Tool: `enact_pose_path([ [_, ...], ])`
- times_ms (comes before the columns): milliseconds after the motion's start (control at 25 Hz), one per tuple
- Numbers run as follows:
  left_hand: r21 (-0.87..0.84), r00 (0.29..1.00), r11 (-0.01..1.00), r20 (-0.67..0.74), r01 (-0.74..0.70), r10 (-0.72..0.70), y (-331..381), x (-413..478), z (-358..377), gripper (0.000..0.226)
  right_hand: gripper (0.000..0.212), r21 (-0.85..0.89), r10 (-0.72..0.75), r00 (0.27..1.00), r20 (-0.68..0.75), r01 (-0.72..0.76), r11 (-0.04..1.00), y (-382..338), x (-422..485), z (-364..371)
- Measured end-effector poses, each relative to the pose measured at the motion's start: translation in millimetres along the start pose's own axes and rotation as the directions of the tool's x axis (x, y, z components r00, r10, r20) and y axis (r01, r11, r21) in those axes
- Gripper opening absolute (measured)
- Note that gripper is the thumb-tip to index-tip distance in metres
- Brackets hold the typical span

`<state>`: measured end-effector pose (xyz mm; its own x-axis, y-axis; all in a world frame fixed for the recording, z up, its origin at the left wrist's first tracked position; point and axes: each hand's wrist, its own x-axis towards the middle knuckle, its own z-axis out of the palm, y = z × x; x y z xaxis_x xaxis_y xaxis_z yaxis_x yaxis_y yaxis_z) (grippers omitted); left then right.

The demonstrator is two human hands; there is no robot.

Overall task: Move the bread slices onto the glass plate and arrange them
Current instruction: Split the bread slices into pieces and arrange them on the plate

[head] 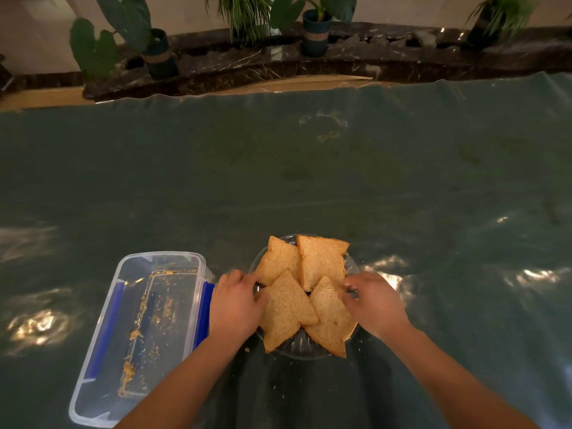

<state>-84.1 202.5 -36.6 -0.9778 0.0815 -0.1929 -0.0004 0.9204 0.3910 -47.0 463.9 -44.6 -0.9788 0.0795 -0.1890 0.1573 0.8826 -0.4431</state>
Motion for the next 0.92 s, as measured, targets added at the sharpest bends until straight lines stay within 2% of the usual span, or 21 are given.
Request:
enact_pose_path([
  [80,0.056,1.000,0.998,0.025,0.000,-0.002,1,0,3,0.036,0.017,-0.031,0.018,1.000,0.012,-0.018,0.999,-1,-3,4],
  [160,0.060,0.999,0.998,0.032,0.013,-0.015,4,2,4,0.033,0.017,0.000,0.029,1.000,-0.006,-0.029,1.000,-5,-3,6],
  [400,-0.109,0.992,0.990,0.093,0.095,-0.085,0,10,9,0.024,0.020,0.013,0.037,0.998,-0.044,-0.036,0.999,-4,1,4],
  [600,-0.128,0.992,0.988,0.096,0.089,-0.077,-1,11,11,0.024,0.023,-0.078,0.025,0.998,-0.065,-0.030,0.997,-5,-3,10],
  [720,-0.116,0.989,0.989,0.125,0.094,-0.079,0,13,9,0.026,0.025,-0.153,-0.065,0.992,-0.110,0.048,0.987,-6,-1,11],
  [840,-0.055,0.990,0.996,0.122,0.074,-0.067,3,13,9,0.026,0.029,-0.180,-0.206,0.974,-0.091,0.187,0.966,-19,3,15],
  [920,-0.070,0.990,0.995,0.127,0.070,-0.061,2,12,10,0.026,0.033,-0.208,-0.236,0.969,-0.072,0.217,0.954,-29,6,19],
])
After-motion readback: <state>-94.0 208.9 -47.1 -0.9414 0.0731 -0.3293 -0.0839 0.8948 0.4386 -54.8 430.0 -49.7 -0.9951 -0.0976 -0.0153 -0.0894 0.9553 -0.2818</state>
